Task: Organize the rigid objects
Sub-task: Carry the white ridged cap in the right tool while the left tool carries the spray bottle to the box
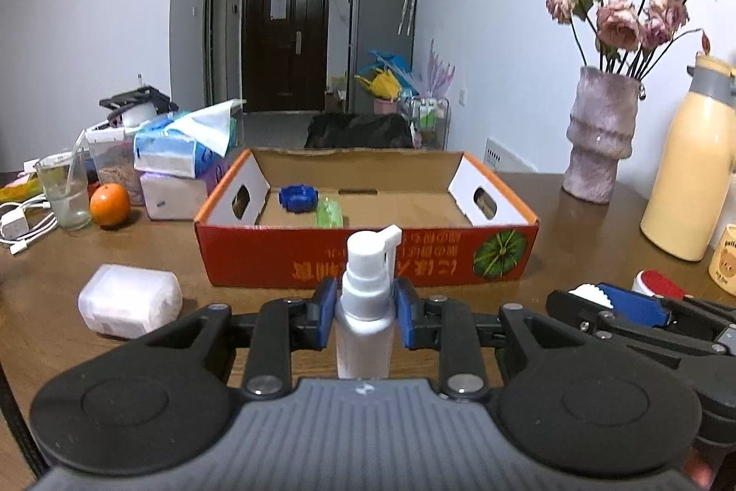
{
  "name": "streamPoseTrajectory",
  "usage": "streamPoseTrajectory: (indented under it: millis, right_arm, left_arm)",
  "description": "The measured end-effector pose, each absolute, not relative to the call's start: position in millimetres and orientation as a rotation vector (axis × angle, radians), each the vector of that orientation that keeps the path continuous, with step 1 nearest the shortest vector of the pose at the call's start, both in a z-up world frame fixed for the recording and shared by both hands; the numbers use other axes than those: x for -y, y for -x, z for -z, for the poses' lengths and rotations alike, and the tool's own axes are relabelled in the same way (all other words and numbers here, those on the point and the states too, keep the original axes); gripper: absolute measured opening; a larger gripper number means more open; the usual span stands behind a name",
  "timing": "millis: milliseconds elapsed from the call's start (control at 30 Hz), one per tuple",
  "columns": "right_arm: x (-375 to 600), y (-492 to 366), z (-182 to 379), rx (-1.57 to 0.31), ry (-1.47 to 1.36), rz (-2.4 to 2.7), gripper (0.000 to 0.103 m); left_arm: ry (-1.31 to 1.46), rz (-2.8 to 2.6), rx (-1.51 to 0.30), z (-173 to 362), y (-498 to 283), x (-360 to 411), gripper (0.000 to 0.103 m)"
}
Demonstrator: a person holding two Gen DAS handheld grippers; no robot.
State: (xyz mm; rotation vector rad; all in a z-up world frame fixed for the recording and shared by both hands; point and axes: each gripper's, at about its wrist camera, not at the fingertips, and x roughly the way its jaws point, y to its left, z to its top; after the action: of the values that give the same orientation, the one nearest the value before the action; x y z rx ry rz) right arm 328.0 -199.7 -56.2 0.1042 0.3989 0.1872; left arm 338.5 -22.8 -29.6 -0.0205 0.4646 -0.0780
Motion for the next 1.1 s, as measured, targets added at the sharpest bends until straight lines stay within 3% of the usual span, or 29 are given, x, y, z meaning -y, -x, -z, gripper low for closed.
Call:
streamPoseTrajectory:
  millis: [1100]
  right_arm:
    - [155.0,-398.5,21.5,-0.317,-0.116,-0.244,0.038]
  left_arm:
    - [0.102,-0.012,-0.375,-3.0,-400.8,-16.7,0.028]
